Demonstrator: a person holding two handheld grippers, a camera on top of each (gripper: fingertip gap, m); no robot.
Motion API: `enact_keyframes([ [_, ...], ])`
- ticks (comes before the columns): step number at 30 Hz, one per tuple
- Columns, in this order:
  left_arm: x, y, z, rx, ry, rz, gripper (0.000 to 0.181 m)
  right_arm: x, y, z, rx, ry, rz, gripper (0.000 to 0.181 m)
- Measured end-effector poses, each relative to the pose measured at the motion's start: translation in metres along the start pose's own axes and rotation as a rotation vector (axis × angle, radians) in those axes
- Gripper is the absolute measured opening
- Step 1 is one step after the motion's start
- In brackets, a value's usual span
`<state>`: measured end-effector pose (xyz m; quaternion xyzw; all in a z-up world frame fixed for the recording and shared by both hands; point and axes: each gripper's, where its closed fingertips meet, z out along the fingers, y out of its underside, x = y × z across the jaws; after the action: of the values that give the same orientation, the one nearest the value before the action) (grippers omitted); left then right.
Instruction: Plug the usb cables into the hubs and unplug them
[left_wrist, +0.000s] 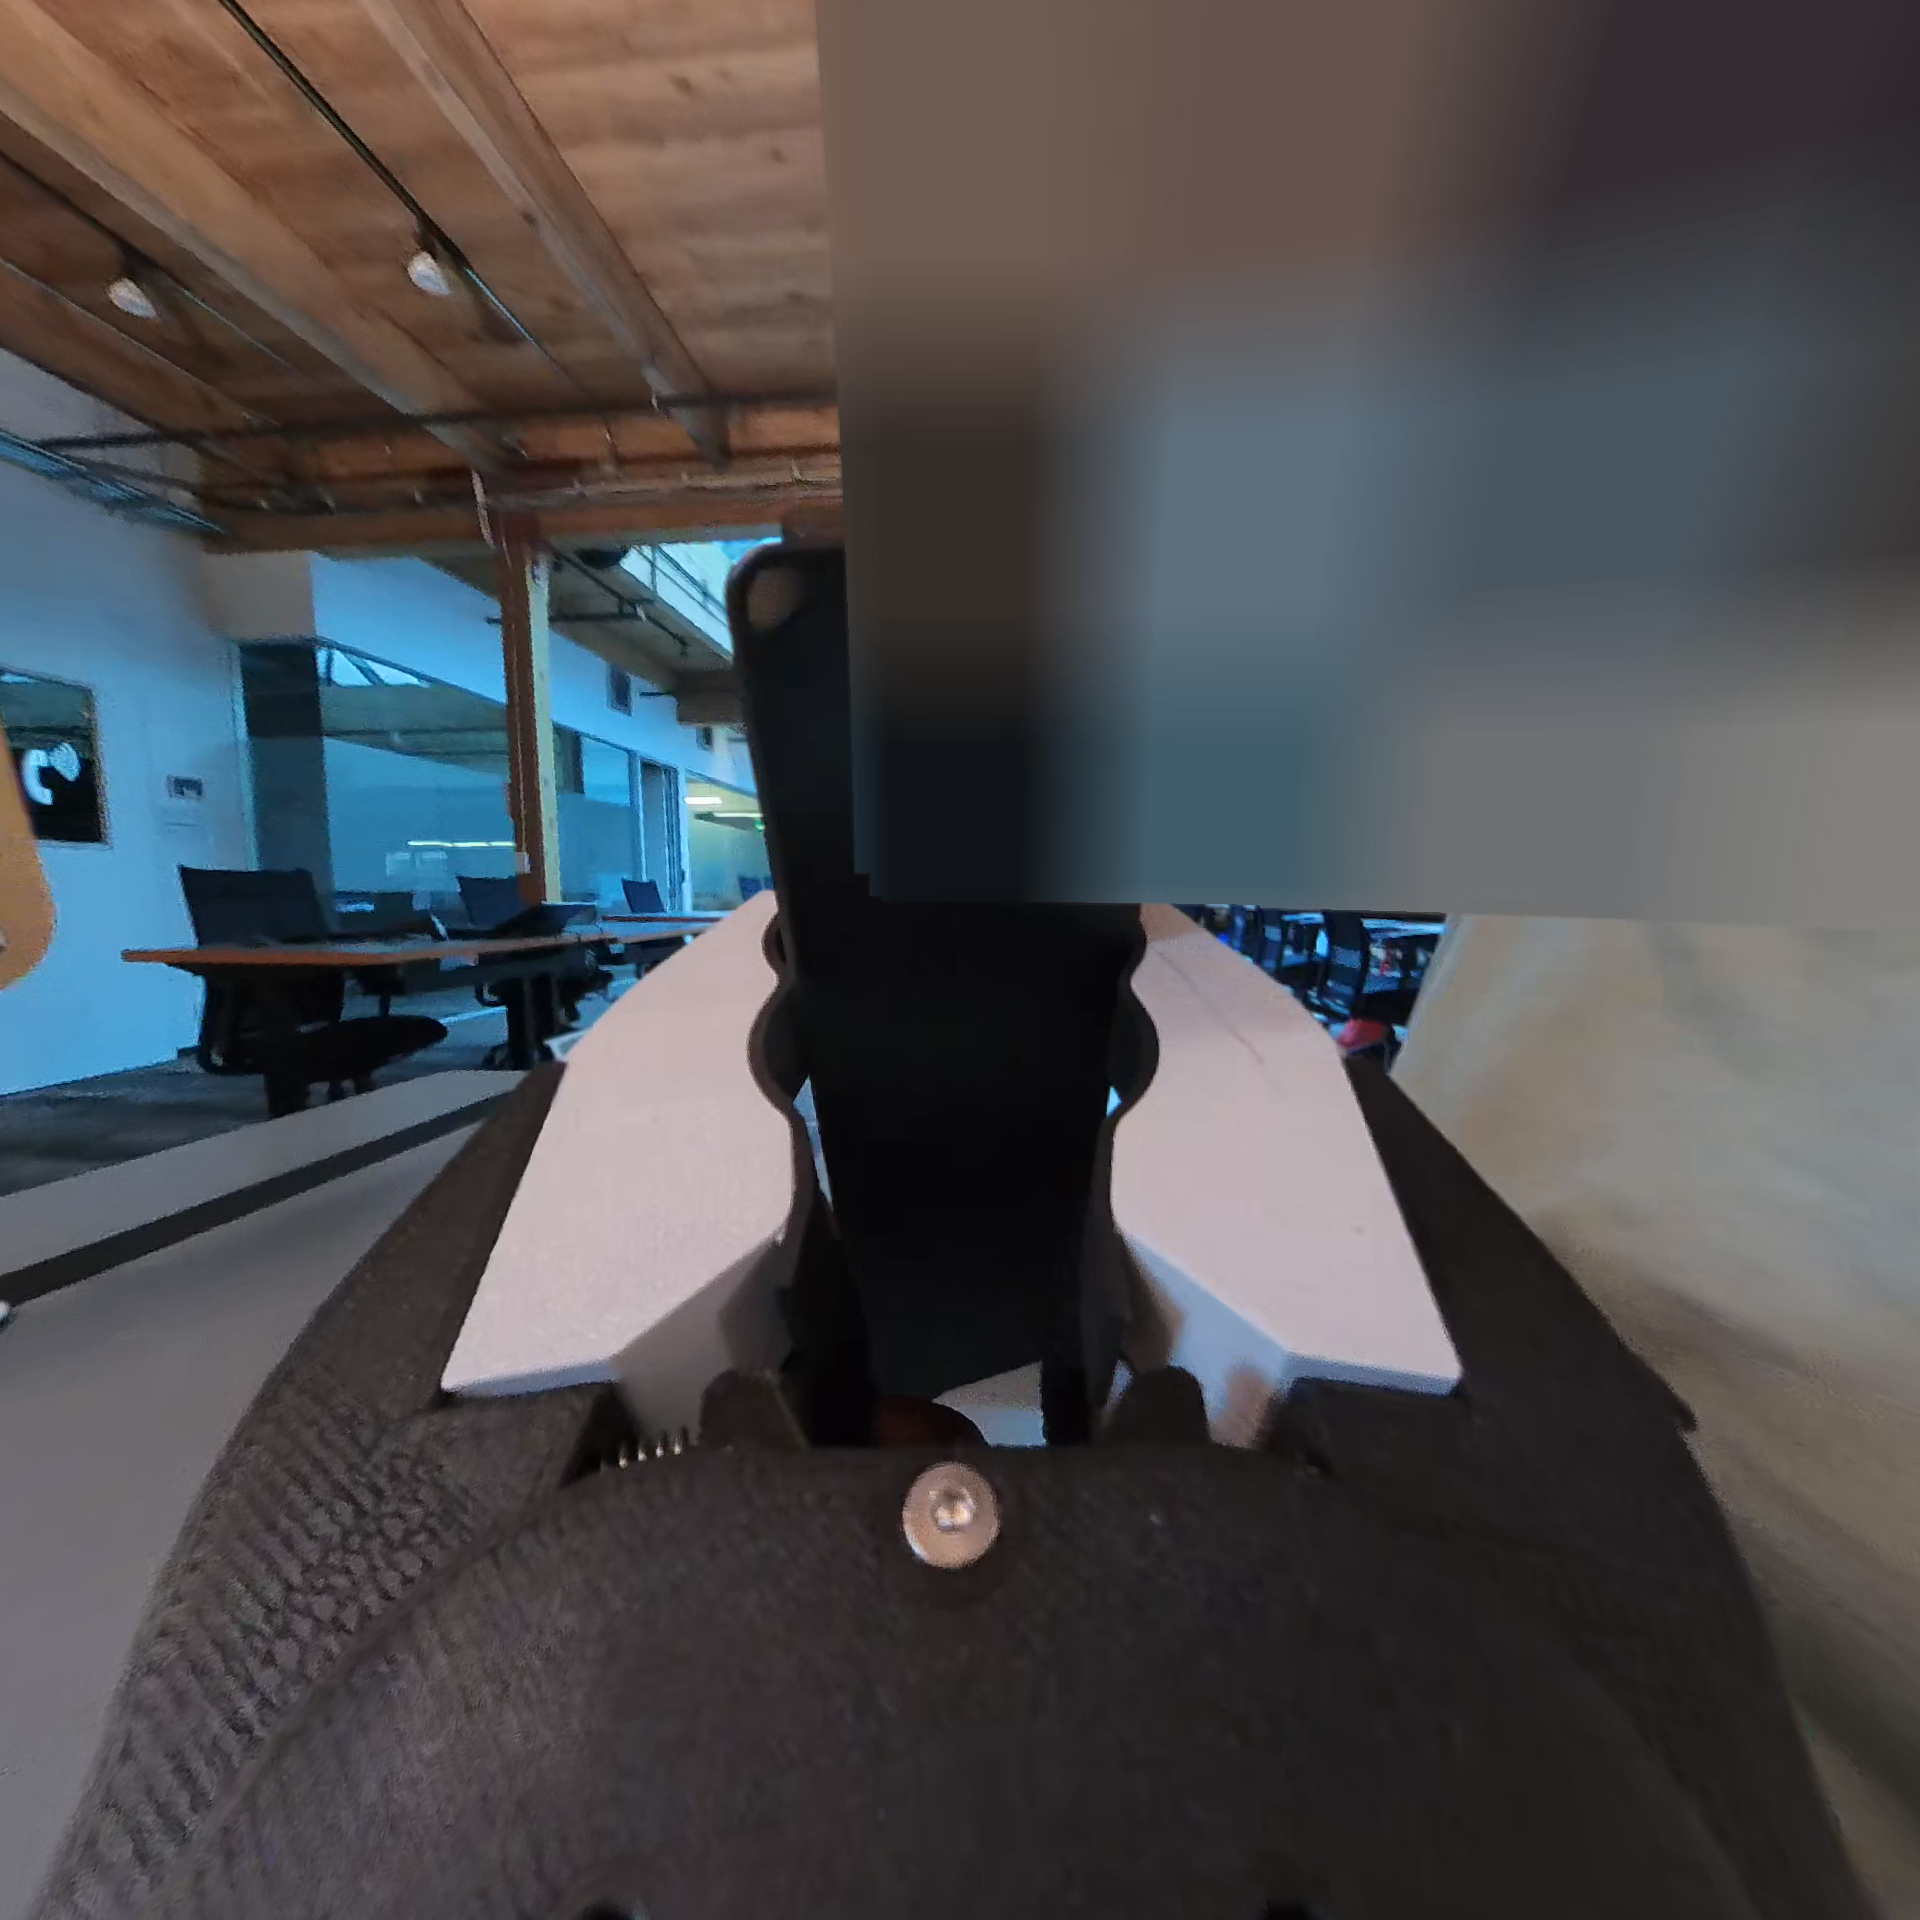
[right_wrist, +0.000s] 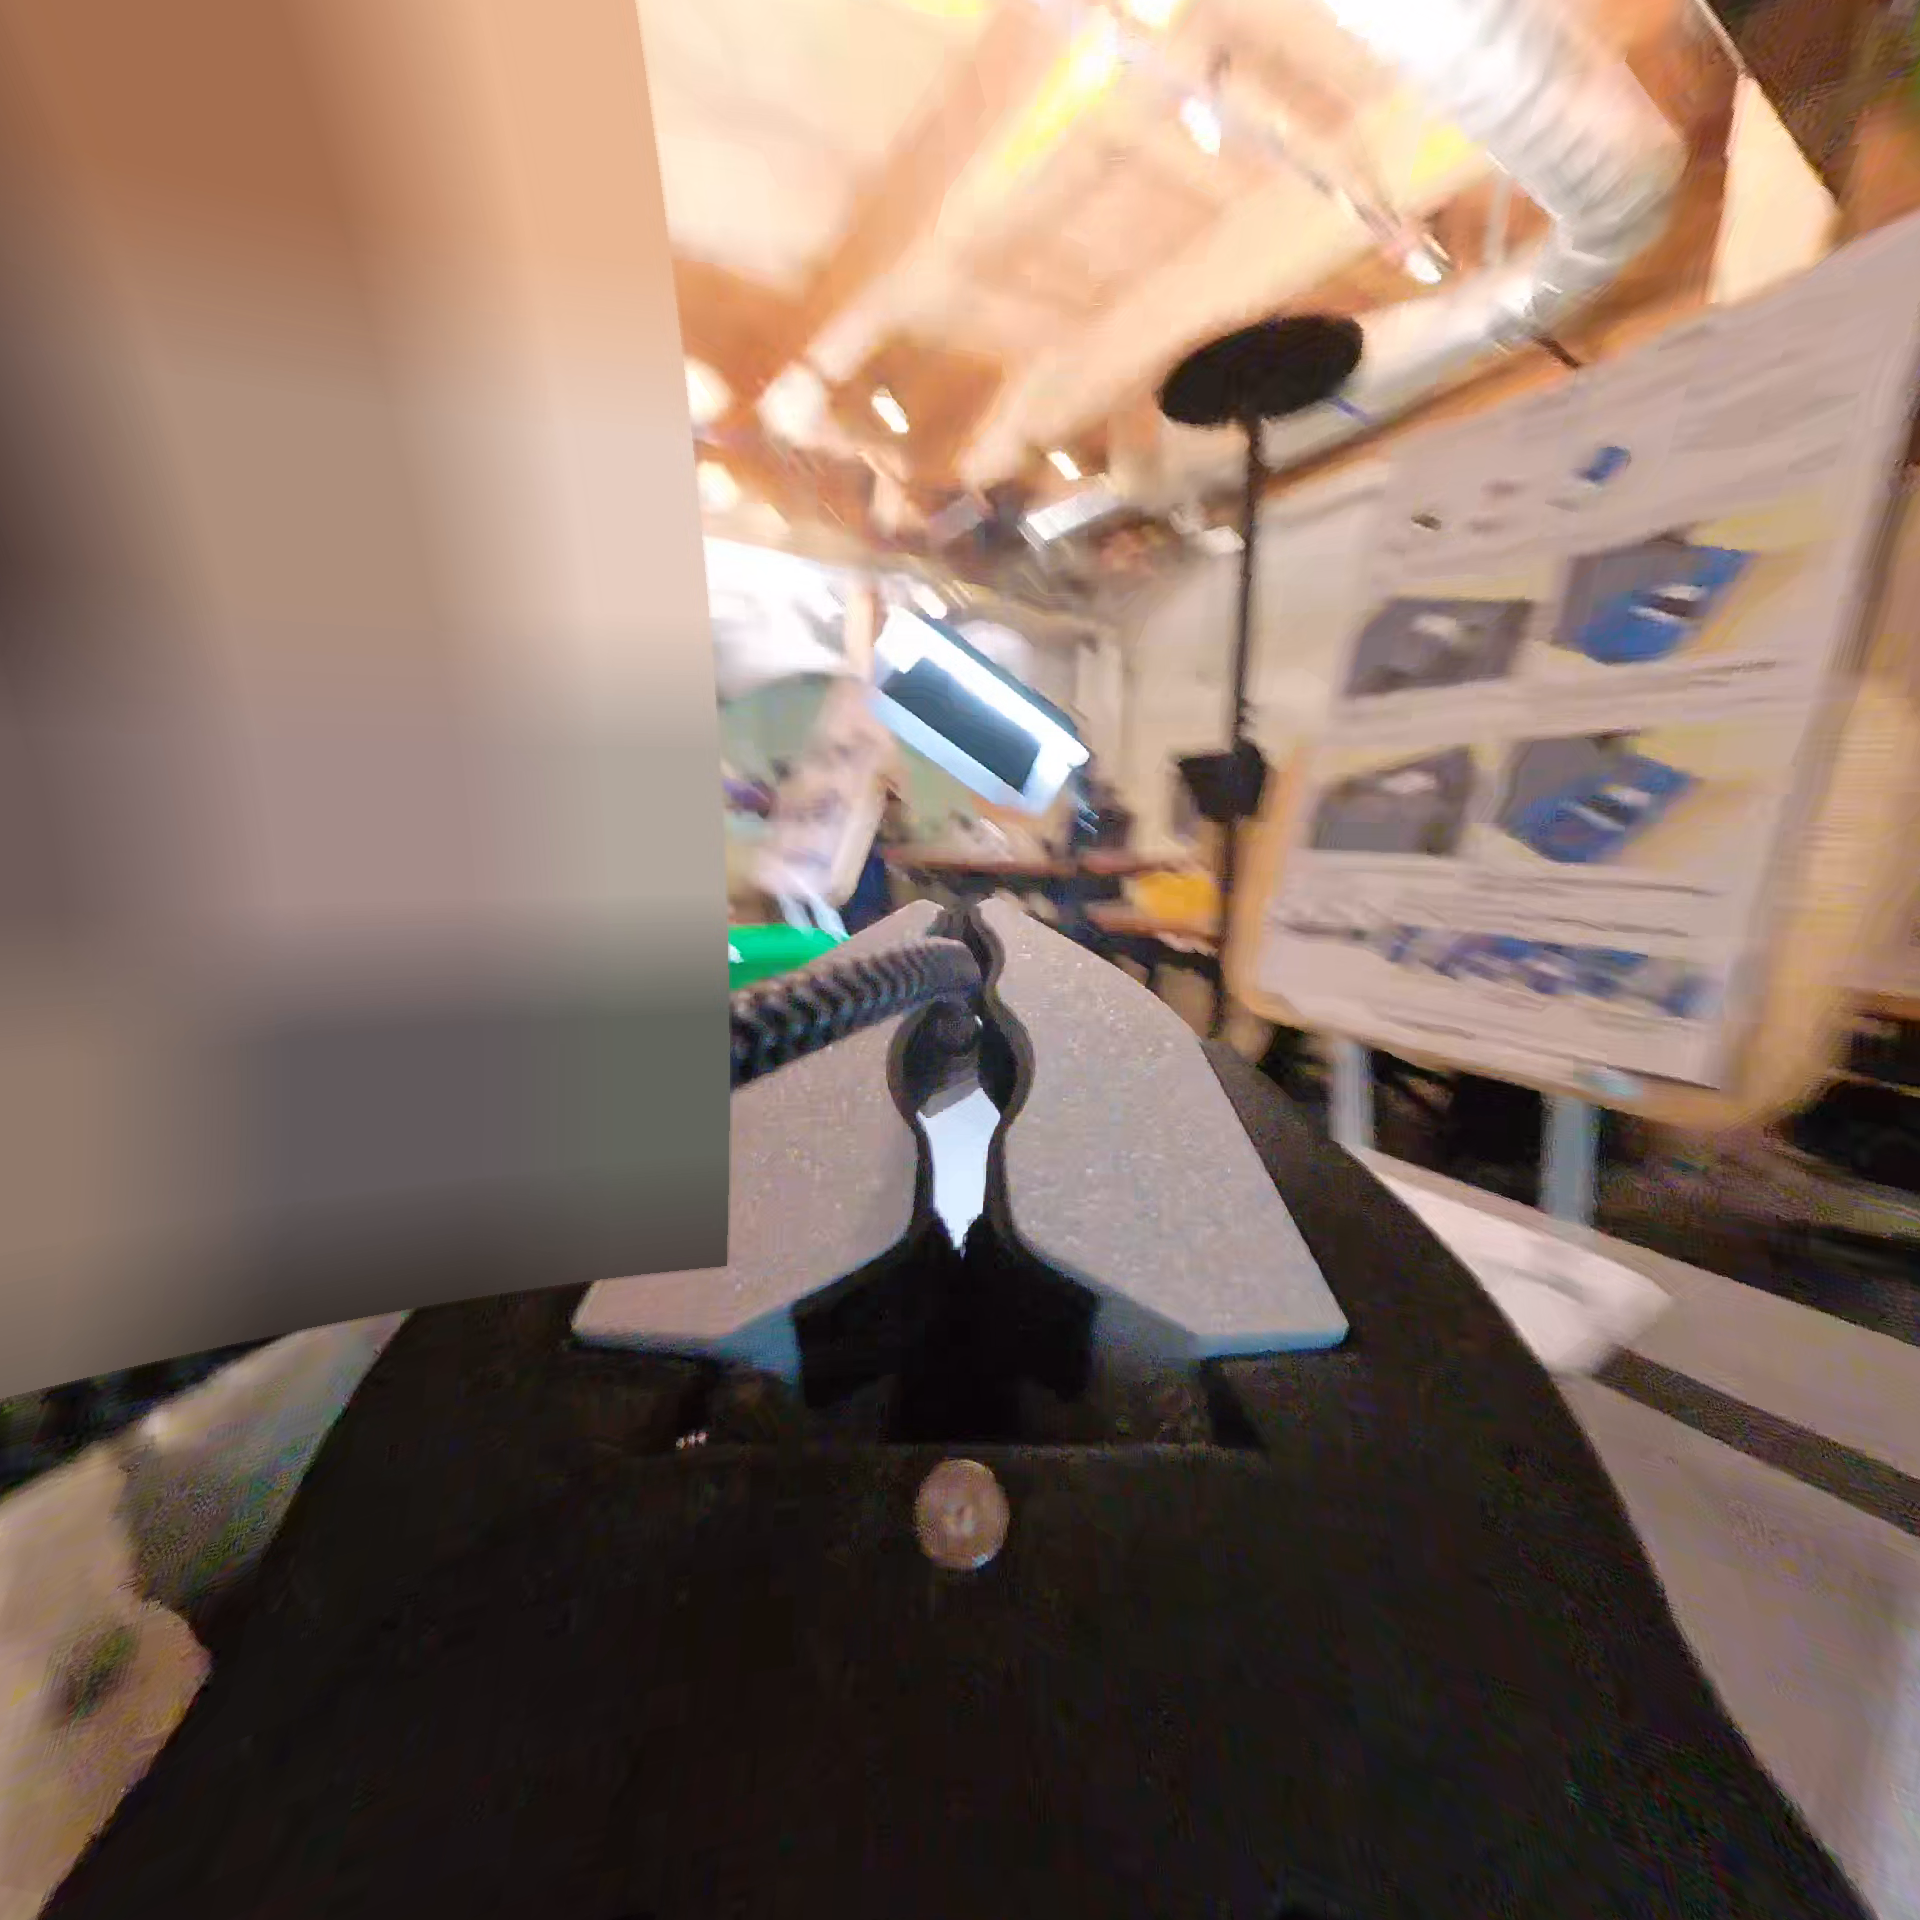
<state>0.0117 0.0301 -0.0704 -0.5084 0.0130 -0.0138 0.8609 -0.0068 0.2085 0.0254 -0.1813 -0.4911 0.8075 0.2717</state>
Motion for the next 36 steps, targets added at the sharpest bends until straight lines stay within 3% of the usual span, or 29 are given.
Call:
enact_keyframes([
  [1,-0.002,-0.002,-0.001,0.004,-0.011,0.002,0.056,0.014,0.003,-0.012,-0.11,0.107,-0.116,0.002],
  [4,0.002,0.0,0.003,0.001,0.0,0.014,0.056,0.064,-0.004,-0.061,-0.378,0.47,-0.381,0.002],
  [7,0.007,0.004,0.007,-0.011,0.028,0.009,0.056,0.117,-0.017,-0.139,-0.718,0.919,-0.557,0.003],
  [9,0.008,0.006,0.009,-0.021,0.032,0.012,0.056,0.135,-0.032,-0.187,-0.88,1.16,-0.64,0.003],
  [16,0.008,0.007,0.009,-0.025,0.034,0.007,0.056,0.152,-0.079,-0.271,-1.138,1.596,-0.876,0.004],
  [19,0.01,0.009,0.01,-0.034,0.041,0.009,0.056,0.162,-0.07,-0.275,-1.238,1.584,-0.92,0.003],
  [25,0.008,0.01,0.011,-0.034,0.031,0.013,0.056,0.181,-0.012,-0.279,-1.431,1.481,-0.839,0.003],
  [31,0.009,0.012,0.011,-0.044,0.032,0.023,0.056,0.183,0.057,-0.289,-1.603,1.287,-0.454,0.009],
  [36,0.01,0.011,0.011,-0.044,0.033,0.027,0.056,0.177,0.092,-0.282,-1.551,1.119,-0.221,0.009],
])
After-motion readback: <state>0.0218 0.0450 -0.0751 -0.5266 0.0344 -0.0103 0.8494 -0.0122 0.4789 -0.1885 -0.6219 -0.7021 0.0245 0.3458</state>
